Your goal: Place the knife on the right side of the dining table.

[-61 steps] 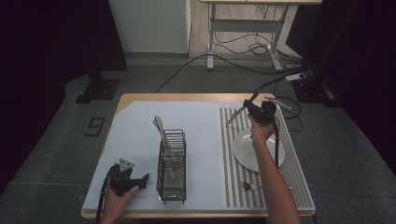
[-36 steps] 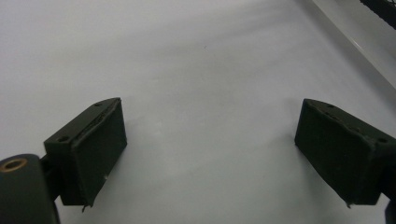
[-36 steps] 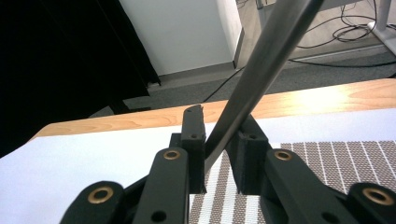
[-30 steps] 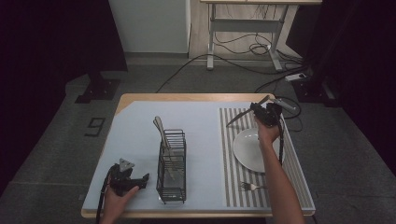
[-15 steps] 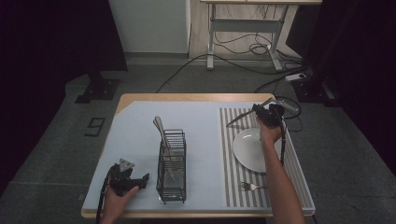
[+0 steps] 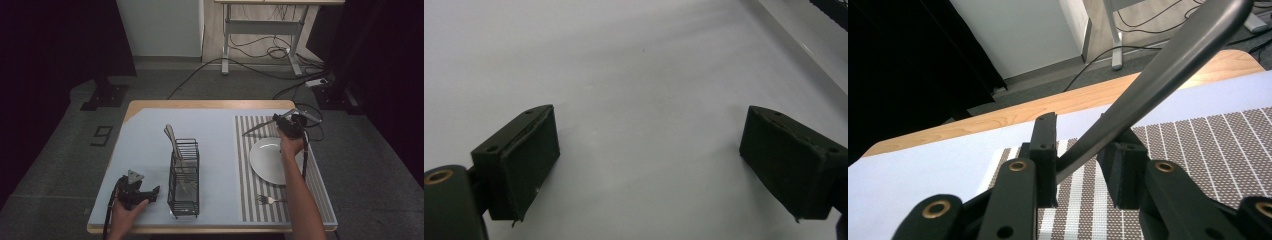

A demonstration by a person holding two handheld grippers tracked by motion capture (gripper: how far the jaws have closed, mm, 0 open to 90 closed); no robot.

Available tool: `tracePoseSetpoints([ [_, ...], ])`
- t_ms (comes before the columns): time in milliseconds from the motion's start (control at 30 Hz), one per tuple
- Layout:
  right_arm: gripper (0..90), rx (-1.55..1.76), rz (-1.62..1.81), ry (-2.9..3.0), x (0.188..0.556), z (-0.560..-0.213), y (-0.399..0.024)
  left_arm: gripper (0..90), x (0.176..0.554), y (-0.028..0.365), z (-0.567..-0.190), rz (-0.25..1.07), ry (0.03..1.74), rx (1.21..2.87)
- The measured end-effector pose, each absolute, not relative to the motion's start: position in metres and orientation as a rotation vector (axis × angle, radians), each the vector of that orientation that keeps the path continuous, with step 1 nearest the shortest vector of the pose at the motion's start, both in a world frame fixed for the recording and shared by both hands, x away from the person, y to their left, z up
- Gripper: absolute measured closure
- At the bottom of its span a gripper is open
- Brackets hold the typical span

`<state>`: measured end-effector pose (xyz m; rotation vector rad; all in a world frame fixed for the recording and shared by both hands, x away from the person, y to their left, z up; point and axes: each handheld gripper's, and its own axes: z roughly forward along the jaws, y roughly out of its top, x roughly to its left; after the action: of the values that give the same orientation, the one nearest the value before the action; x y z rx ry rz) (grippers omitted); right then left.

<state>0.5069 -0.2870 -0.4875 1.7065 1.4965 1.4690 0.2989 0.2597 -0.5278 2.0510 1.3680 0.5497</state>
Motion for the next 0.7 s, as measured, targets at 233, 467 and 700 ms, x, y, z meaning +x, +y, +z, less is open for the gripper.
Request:
tracePoseSetpoints([
  [233,67.0,1.727,1.449,1.497,0.5067,-0.491,-0.2905,8.6,0.2989,0.2597,-0.5278,0.55,1.368,2.051],
  [467,65.8,1.737,1.434,1.495,0.5076,-0.493,-0.2919,8.6,0.2989,0.2596,-0.5279,0.55,1.368,2.049],
  [700,63.6,1.77,1.419,1.489,0.5098,-0.4979,-0.2957,8.6,0.2988,0.2596,-0.5279,0.551,1.368,2.049],
])
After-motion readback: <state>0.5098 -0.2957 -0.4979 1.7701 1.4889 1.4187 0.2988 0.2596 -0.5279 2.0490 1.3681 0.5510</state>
